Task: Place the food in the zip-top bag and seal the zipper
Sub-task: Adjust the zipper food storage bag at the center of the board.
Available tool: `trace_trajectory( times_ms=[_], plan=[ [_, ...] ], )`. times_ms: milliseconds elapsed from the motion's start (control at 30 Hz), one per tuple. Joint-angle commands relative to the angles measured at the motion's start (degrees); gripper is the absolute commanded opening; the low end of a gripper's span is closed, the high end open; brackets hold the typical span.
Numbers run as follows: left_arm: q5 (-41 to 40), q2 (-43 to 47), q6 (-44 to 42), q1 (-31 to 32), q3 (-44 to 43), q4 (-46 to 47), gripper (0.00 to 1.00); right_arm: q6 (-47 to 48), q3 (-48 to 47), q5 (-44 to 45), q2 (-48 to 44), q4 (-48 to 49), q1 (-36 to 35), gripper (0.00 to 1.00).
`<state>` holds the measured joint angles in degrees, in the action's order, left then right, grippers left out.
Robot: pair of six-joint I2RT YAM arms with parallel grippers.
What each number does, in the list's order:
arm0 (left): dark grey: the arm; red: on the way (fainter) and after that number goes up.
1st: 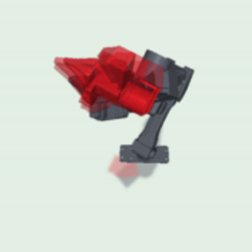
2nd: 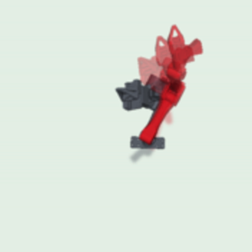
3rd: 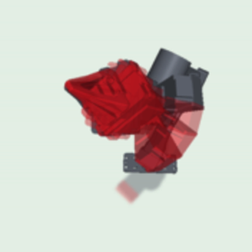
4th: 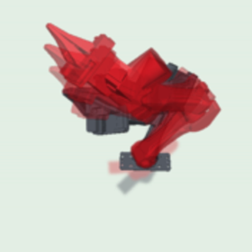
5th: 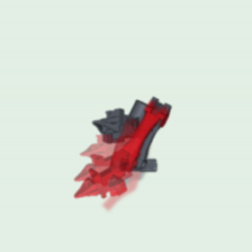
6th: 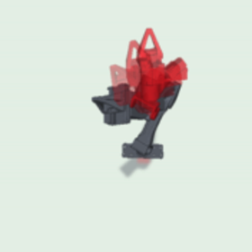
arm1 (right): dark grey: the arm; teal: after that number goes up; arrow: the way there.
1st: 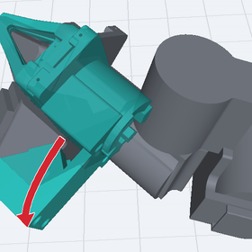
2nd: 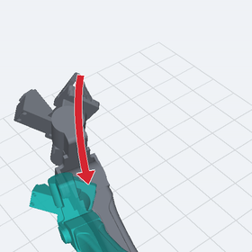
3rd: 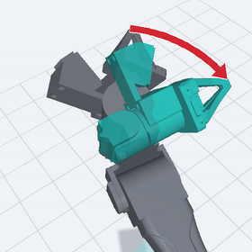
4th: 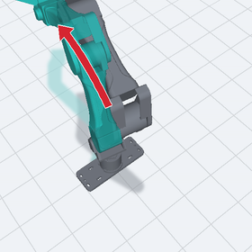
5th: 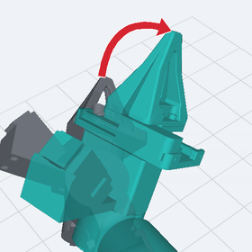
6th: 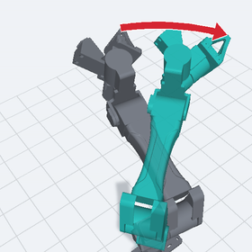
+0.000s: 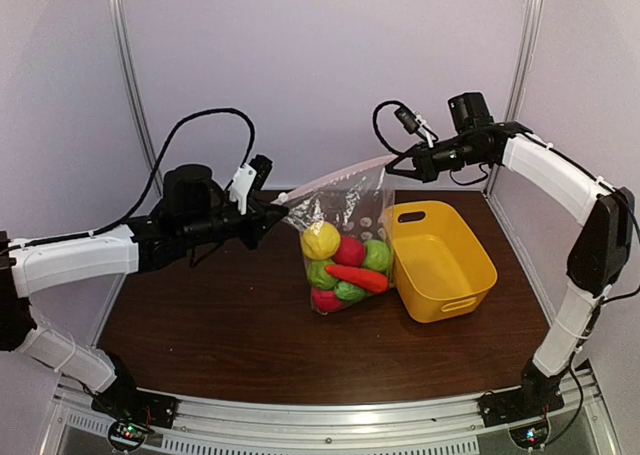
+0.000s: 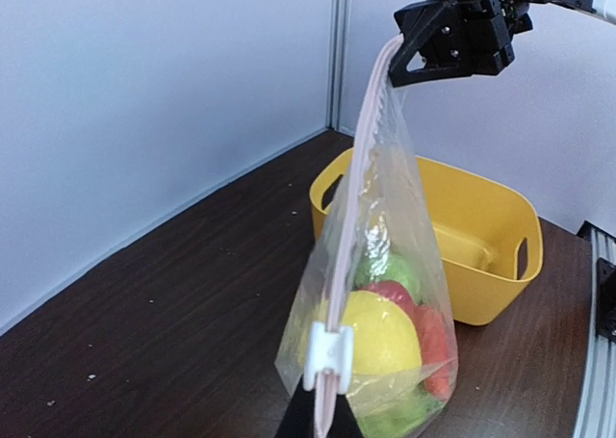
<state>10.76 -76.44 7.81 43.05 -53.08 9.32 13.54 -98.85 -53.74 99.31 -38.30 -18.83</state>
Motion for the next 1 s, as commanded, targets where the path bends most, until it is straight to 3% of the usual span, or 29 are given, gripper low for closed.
trace_trajectory(
  times_ms=[0,100,200,433,500,633,800,867,967],
  plan=[
    [-3.0,-1.2,-5.0,-4.1,-6.1,2.9,0.00,-1.5,-11.3,0.0,8.5,2.7,0.5,0.00],
    [-3.9,-1.4,-7.2,-4.3,-9.5,1.0,0.00,-2.0,-16.4,-1.0,11.0,2.7,0.4,0.00],
    [-3.3,-0.8,-7.2,-4.3,-10.3,-0.9,0.00,-1.8,-14.4,-2.6,8.6,5.9,0.1,0.00],
    [1.1,4.1,-6.5,-4.3,1.9,-0.8,0.00,2.8,11.9,-7.0,-1.8,16.2,-2.3,0.00],
    [3.8,5.1,-6.1,-4.3,6.2,-1.2,0.00,8.2,15.5,-6.9,-1.5,13.1,-4.0,0.00],
    [10.1,7.4,-6.0,-4.3,10.6,-5.5,0.00,24.3,17.8,-3.2,-0.9,-4.2,-9.3,0.00],
    [18.2,10.5,-5.2,-4.1,11.2,-14.6,0.00,31.5,25.3,2.1,-5.1,-9.7,-13.4,0.03],
    [18.8,10.7,-5.1,-3.3,11.1,-18.4,0.07,32.9,28.1,3.5,-7.4,-10.6,-14.0,0.09],
    [19.3,10.7,-5.3,-2.2,10.5,-23.4,0.31,34.6,30.9,5.9,-10.9,-12.3,-14.7,0.37]
  ],
)
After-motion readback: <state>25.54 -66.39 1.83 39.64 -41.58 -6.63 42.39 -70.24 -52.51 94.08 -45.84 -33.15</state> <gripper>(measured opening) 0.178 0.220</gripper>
